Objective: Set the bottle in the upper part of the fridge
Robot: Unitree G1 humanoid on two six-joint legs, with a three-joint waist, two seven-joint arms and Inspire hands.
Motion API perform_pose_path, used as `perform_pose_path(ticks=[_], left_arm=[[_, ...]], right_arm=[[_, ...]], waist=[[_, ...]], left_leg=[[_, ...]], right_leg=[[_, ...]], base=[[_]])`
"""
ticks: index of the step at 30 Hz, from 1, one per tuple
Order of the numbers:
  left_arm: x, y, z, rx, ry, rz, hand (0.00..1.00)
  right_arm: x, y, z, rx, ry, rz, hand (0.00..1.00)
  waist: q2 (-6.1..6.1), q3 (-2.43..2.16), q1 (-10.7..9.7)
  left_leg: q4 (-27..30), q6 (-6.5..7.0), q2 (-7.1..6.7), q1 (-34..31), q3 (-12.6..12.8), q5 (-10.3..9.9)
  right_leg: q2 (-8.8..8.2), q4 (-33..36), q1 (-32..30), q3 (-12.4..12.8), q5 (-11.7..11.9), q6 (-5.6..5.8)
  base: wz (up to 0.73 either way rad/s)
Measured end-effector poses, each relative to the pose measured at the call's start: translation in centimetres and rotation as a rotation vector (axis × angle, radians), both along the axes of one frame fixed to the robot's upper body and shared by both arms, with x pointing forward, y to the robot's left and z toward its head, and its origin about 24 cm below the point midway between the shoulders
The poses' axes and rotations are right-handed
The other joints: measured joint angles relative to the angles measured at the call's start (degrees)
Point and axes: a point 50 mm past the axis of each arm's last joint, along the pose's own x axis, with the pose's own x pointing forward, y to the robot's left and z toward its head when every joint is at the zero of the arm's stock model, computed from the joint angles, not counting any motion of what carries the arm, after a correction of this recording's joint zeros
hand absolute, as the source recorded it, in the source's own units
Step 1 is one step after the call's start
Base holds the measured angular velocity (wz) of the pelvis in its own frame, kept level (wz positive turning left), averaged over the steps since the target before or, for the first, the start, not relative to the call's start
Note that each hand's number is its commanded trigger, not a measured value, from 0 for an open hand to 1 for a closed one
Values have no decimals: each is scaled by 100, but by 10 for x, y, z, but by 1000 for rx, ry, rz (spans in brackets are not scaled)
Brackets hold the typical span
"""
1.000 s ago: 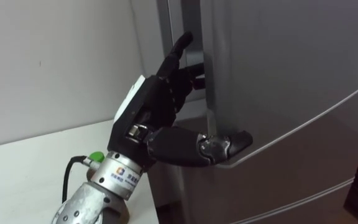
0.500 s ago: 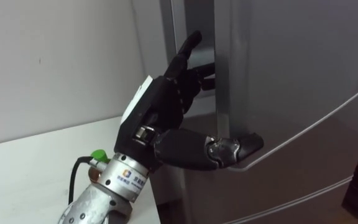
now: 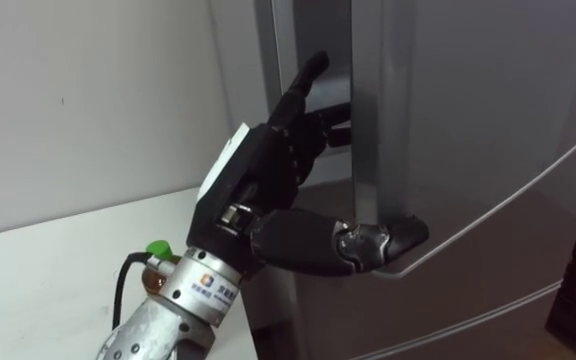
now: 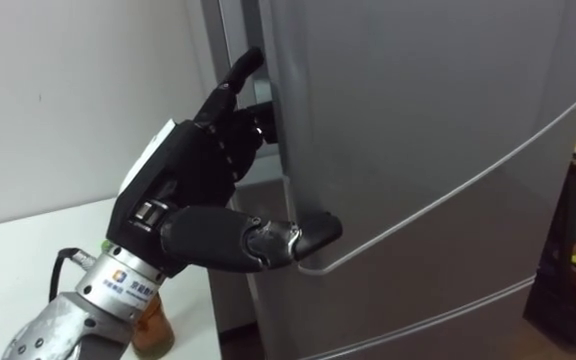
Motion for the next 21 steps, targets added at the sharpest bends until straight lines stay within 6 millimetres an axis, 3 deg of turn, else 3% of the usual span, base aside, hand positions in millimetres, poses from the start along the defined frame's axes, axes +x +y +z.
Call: perform_pose_path(ticks=[15, 21], left_arm=[[-7, -17, -3, -15, 4, -103, 0], [-14, -29, -2, -33, -5, -208, 0]], right_arm=[[-4, -6, 1, -34, 14, -8, 0], [-1, -7, 2, -53, 14, -7, 0]], waist=[[23, 1, -54], [44, 29, -376]], left_leg=[[-2, 71, -3, -7, 122, 4], [-2, 73, 0, -4, 204, 5]], right_leg=[[-17, -3, -55, 56, 133, 26], [-12, -2, -61, 163, 133, 26]], base=[[-4], [-11]])
